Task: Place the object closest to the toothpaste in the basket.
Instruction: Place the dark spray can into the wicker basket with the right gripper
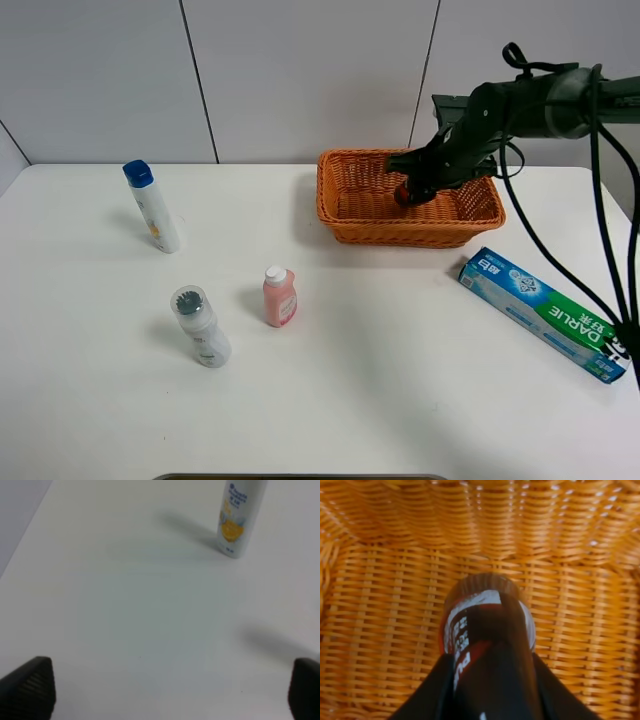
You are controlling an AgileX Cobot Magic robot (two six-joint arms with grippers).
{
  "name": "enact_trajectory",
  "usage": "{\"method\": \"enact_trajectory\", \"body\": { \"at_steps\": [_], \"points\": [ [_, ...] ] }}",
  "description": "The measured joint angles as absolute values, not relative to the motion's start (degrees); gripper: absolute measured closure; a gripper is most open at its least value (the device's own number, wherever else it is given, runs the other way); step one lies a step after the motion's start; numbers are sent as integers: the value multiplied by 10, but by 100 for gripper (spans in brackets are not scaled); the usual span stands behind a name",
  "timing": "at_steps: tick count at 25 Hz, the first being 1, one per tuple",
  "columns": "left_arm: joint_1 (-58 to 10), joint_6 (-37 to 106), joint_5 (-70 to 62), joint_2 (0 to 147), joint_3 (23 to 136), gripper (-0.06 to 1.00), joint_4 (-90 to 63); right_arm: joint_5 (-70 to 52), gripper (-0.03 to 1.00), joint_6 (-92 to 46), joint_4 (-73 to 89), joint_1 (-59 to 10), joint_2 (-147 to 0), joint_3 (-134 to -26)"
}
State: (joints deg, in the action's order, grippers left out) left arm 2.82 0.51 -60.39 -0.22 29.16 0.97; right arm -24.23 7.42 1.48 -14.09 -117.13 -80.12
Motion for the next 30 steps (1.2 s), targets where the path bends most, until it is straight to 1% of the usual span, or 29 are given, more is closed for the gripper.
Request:
{"method": "enact_trajectory", "body": {
  "at_steps": [4,25,26,27,30],
  "points": [
    [28,5,-604,-2,292,0,10,-238,65,67,17,-141,-1191,-803],
    [28,5,-604,-2,292,0,10,-229,64,66,17,-143,-1194,-804],
    [28,5,-604,-2,292,0,10,-228,60,66,17,-143,-1194,-804],
    [28,5,-604,-2,292,0,10,-226,54,66,17,-143,-1194,-804],
    [28,5,-604,-2,292,0,10,-224,28,66,17,-143,-1195,-804]
  ]
}}
